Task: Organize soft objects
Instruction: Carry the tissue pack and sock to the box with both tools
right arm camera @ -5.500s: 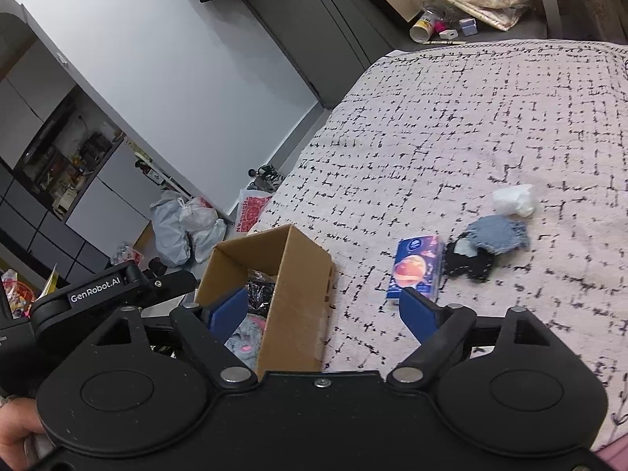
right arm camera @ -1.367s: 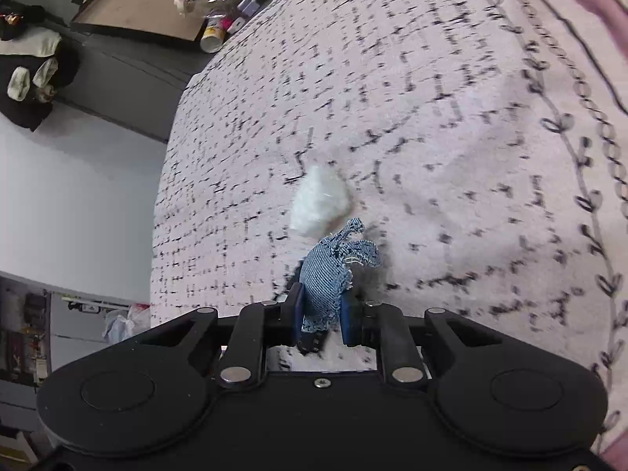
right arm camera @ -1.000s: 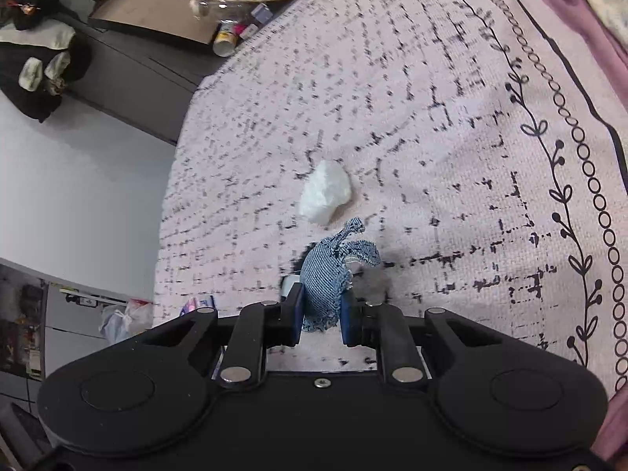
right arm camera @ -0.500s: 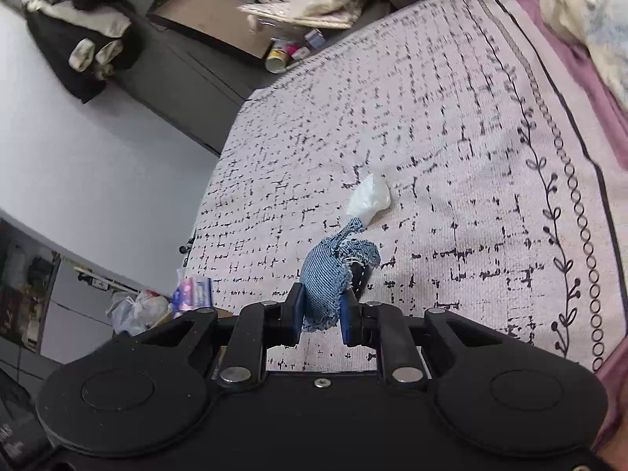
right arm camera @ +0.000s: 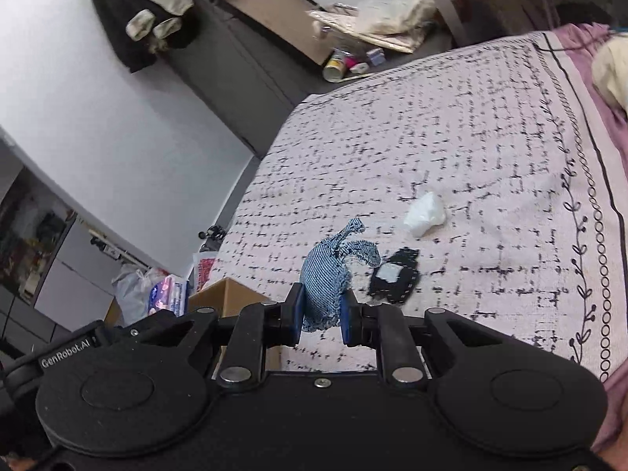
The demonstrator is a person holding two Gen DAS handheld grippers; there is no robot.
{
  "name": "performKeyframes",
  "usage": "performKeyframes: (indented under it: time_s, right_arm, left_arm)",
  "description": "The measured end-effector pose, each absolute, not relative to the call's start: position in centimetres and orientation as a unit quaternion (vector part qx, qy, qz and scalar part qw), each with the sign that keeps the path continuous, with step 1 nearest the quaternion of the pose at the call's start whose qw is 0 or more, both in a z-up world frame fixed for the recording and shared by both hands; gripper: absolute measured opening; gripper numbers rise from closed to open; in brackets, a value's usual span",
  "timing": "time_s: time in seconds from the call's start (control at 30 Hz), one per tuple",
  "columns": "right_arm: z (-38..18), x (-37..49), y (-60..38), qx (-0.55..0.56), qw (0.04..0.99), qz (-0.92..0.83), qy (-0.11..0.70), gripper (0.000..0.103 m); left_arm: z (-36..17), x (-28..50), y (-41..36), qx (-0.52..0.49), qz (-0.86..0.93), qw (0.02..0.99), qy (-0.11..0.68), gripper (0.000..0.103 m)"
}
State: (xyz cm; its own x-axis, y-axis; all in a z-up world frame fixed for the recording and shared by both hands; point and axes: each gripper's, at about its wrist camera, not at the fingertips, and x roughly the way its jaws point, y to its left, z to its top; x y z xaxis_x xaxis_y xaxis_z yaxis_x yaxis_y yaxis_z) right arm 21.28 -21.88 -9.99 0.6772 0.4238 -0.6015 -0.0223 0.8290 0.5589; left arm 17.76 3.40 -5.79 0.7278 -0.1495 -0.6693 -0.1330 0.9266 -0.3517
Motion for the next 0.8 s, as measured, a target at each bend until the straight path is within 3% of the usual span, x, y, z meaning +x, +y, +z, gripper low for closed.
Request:
performKeyframes:
  time_s: [0.8]
  right_arm:
    - [-8.3,19.9,-13.5,0.196,0.885,0.195,0.375,0.019]
  left_arm:
    - [-6.6,15.7,14.0,-0.239,0.058,0.898,0.366,0.053]
